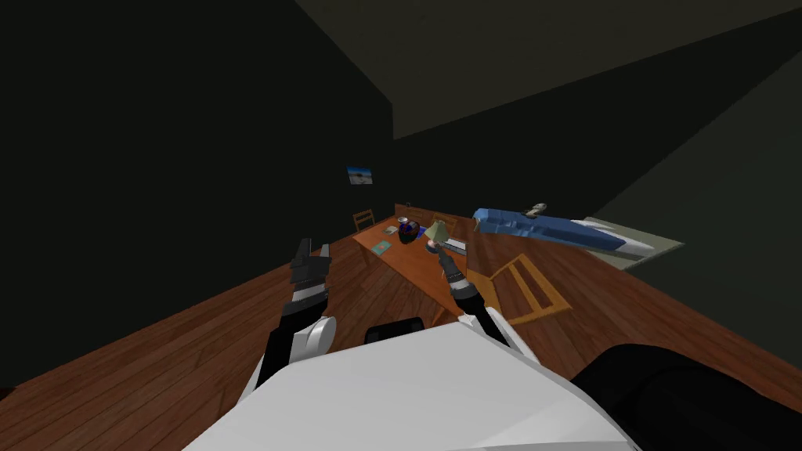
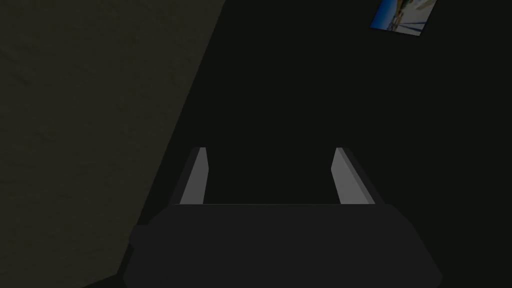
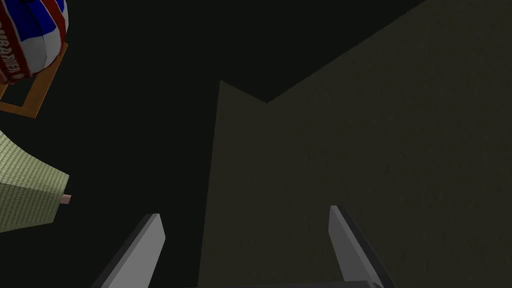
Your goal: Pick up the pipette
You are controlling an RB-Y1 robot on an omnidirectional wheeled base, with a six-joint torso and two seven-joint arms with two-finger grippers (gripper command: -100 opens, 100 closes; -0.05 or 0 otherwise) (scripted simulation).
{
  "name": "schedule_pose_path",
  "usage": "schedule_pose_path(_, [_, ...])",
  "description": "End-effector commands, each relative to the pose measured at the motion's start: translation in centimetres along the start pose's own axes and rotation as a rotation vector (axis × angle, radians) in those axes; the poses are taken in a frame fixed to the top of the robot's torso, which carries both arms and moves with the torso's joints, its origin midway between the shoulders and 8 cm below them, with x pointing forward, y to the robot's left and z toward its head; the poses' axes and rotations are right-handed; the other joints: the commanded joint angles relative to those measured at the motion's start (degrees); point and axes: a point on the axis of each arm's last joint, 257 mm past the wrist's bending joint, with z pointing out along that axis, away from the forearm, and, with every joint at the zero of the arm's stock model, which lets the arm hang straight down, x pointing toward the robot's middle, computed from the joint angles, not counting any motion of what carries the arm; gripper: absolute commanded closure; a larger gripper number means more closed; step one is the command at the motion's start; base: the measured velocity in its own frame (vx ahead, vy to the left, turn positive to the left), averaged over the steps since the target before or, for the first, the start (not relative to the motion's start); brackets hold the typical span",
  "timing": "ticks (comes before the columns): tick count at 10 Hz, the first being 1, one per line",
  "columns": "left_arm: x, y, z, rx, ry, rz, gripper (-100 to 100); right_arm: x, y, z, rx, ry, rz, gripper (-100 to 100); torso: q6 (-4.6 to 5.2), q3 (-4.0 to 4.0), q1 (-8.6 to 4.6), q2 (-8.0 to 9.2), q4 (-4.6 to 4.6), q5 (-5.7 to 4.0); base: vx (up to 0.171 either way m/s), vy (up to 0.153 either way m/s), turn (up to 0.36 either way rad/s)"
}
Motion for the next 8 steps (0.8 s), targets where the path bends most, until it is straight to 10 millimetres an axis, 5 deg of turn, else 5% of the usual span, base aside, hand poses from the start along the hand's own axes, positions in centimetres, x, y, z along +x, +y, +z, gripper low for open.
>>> schedule_pose_path(1, [0.0,0.0,0.0,0.0,0.0,0.0,0,0.5,-1.2,-0.4,0.028,0.03,-0.059,-100,0.0,0.0,0.0,0.0,0.0,0.0,-0.02,-0.028,0.18])
schedule_pose_path(3, [0.0,0.0,0.0,0.0,0.0,0.0,0,2.8,-5.0,-2.9,0.121,0.142,-0.2,-100,0.03,-0.01,0.0,-0.02,0.0,0.0,-0.028,-0.023,0.335])
schedule_pose_path(8, [0.0,0.0,0.0,0.0,0.0,0.0,0,4.9,-9.1,-6.2,0.203,0.274,-0.39,-100,0.03,-0.02,0.01,-0.04,-0.01,0.0,-0.021,-0.02,0.188])
